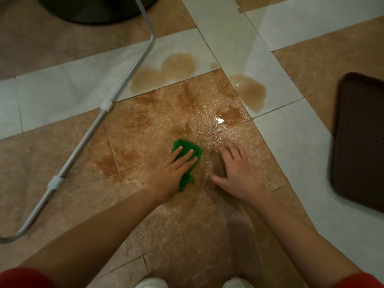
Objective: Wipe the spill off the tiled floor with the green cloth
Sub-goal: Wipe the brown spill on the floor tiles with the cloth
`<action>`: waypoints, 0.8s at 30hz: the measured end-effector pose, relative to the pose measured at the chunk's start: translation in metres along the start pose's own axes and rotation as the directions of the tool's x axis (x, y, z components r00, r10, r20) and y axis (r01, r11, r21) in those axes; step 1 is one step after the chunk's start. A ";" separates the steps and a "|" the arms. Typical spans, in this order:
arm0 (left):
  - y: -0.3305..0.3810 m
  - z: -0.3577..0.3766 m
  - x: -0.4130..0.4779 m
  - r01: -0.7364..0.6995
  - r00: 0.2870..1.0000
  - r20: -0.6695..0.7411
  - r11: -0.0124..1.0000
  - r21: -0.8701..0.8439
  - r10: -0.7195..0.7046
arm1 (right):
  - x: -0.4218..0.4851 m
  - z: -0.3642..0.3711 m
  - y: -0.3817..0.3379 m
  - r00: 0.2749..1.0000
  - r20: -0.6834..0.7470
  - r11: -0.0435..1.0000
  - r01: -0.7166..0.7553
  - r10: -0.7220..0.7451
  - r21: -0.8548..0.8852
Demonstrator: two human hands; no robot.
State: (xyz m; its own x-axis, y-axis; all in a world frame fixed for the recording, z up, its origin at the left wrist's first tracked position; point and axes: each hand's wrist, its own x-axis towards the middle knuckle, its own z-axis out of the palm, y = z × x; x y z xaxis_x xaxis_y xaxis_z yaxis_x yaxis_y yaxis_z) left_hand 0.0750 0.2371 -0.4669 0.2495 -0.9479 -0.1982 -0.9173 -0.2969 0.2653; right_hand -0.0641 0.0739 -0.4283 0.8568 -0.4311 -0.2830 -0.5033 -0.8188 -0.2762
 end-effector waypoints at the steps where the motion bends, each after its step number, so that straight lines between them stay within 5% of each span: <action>1: -0.004 0.003 -0.006 -0.032 0.999 -0.022 0.999 -0.009 0.032 | 0.000 0.000 0.000 1.000 0.002 1.000 0.003 -0.003 0.001; 8: -0.027 -0.005 0.006 0.285 0.948 -0.101 0.946 -0.155 -0.302 | -0.004 0.007 0.009 0.999 0.029 0.999 -0.033 0.033 -0.002; 11: -0.024 -0.002 0.005 0.239 0.965 -0.092 0.968 -0.074 -0.246 | -0.002 0.008 0.008 0.999 0.017 0.999 -0.041 0.041 -0.017; 15: -0.037 0.003 -0.015 -0.001 0.998 -0.056 1.000 0.009 0.001 | 0.003 0.007 0.004 0.999 -0.020 0.999 -0.031 0.030 -0.024; 20: -0.039 -0.014 0.007 0.273 0.950 -0.119 0.953 -0.133 -0.289 | 0.002 0.008 0.005 1.000 -0.010 1.000 -0.024 0.024 -0.016; 24: -0.025 -0.018 0.021 0.273 0.957 -0.063 0.952 -0.141 -0.284 | 0.006 0.006 0.001 1.000 -0.014 1.000 -0.011 0.011 0.007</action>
State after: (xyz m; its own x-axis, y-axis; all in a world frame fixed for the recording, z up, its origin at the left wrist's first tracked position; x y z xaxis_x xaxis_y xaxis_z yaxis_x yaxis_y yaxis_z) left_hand 0.1084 0.2219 -0.4606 0.5189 -0.8298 -0.2056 -0.7608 -0.5579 0.3316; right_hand -0.0601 0.0725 -0.4362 0.8527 -0.4454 -0.2730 -0.5133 -0.8115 -0.2794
